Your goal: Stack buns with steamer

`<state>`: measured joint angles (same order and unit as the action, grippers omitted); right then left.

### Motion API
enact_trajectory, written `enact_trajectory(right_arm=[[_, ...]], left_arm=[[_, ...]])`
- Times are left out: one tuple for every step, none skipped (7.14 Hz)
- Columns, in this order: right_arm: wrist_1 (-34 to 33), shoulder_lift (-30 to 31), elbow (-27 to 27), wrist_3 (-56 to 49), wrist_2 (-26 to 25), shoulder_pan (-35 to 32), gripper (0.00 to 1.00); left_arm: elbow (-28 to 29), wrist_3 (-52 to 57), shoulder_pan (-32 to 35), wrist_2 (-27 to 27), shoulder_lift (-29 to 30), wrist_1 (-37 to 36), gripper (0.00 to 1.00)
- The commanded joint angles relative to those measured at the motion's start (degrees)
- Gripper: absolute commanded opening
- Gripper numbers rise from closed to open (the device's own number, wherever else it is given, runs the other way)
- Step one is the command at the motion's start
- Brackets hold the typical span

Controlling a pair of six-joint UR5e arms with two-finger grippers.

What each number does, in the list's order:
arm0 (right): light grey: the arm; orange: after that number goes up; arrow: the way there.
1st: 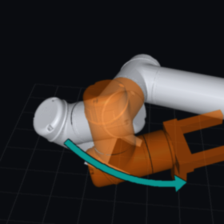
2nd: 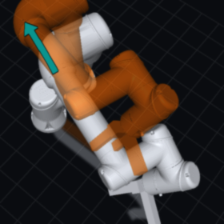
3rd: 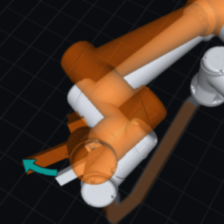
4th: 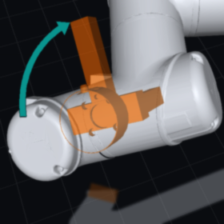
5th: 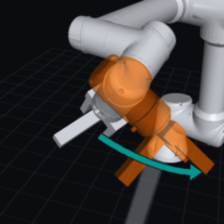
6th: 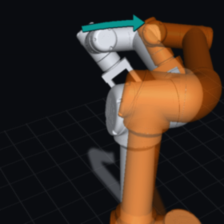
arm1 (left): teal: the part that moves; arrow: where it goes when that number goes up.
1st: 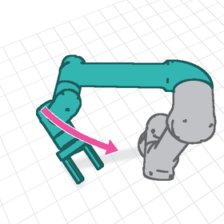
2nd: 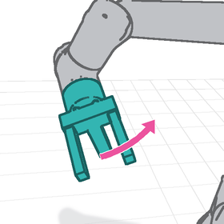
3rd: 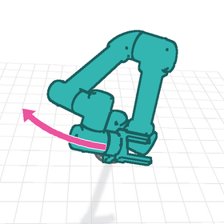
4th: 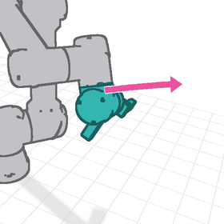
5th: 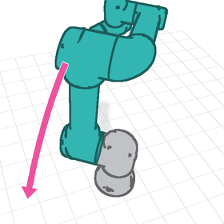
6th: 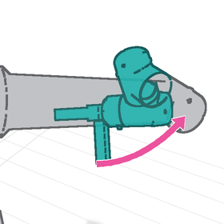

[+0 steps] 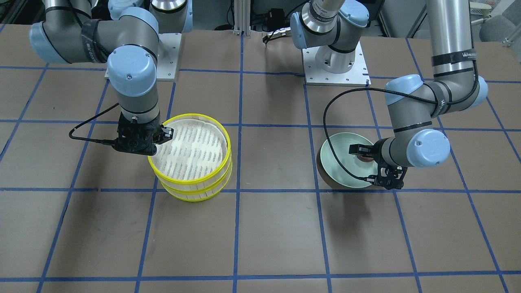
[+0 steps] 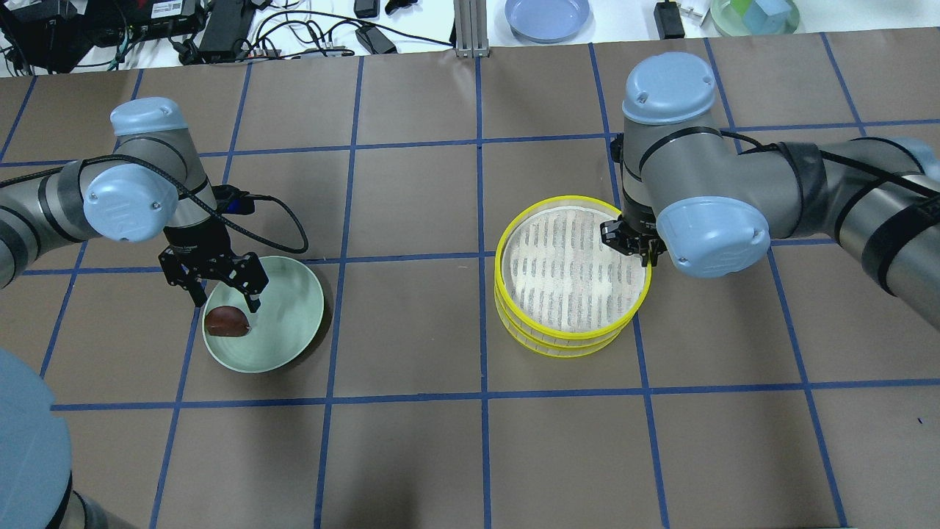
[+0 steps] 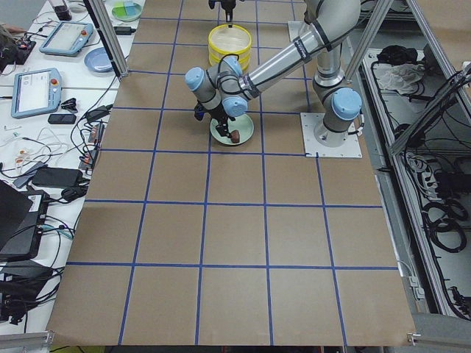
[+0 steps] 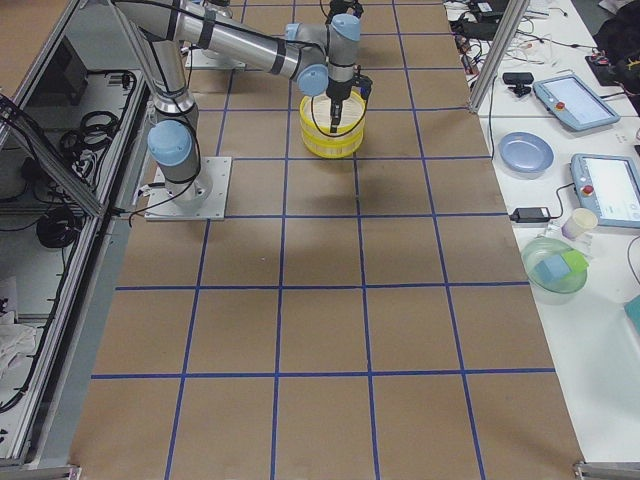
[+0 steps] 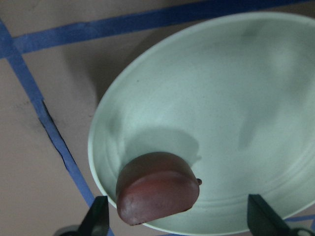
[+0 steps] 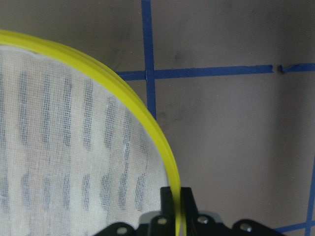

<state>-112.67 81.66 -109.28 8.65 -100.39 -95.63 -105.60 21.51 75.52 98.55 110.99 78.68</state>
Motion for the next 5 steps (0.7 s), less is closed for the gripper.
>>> enact_trajectory(right_arm=[[0.0, -0.3, 0.0, 0.0, -0.5, 0.0, 0.3], [0.0, -0.7, 0.0, 0.0, -1.9, 0.0, 0.66], [0.1, -0.6, 0.6, 0.4, -1.7, 0.0, 0.9], [-0.2, 0.3, 2.3, 0.5, -1.5, 0.0, 0.99], [3.1, 3.0, 7.4, 0.1, -0.5, 0.0, 0.99]], left_arm=[[0.0, 0.0, 0.0, 1.9, 1.9, -1.8, 0.94], [0.0, 0.0, 0.1, 2.2, 2.3, -2.2, 0.7], [0.0, 1.2, 0.0, 2.3, 2.5, -2.2, 0.38], [0.1, 1.3, 0.1, 2.4, 2.5, -2.2, 0.0], [0.3, 1.3, 0.1, 2.2, 2.5, -2.2, 0.0]])
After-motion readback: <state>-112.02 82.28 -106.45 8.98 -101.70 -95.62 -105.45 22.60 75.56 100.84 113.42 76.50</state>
